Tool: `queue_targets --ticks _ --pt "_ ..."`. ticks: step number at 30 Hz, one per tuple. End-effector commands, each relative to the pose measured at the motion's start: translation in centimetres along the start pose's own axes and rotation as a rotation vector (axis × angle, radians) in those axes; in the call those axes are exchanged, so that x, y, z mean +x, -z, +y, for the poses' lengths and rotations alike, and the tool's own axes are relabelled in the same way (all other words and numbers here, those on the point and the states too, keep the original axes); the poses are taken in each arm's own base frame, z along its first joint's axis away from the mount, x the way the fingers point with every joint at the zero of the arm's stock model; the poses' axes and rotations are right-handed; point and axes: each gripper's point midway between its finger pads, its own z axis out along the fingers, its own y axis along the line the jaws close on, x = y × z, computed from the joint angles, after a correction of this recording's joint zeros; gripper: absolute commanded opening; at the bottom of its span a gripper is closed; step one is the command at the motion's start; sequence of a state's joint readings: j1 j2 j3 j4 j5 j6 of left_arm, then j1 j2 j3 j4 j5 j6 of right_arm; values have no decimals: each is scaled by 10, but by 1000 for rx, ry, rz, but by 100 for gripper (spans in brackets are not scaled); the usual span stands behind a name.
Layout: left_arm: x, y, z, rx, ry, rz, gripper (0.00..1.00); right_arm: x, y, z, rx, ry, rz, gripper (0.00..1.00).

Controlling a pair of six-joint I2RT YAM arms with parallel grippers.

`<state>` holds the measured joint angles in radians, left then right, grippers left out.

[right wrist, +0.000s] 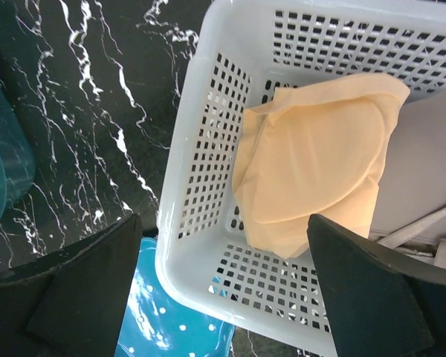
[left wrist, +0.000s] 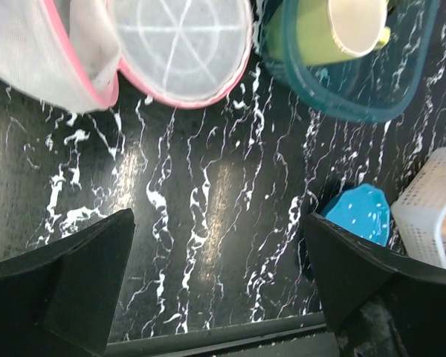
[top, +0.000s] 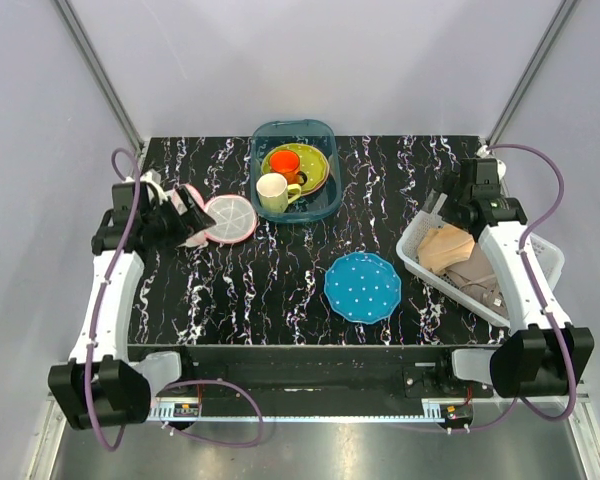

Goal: Unzip the laundry bag and remove the bra

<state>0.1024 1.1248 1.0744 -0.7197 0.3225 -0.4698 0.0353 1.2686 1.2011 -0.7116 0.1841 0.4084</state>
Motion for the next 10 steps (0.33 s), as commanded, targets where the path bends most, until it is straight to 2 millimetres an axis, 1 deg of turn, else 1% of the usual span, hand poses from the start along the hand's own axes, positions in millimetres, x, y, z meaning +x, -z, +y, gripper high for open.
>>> queue_targets --ticks 1,4,7,10 --pt "17 10 2 32 -47 -15 99 -6 5 3 -7 -12 1 100" --pt "22 11 5 26 -46 -18 99 -3 1 4 -7 -10 11 100" --pt "25 12 5 36 -41 -15 99 -1 -1 3 -6 -13 19 100" --pt "28 10 5 40 -36 -7 99 -1 3 5 -24 -19 11 100"
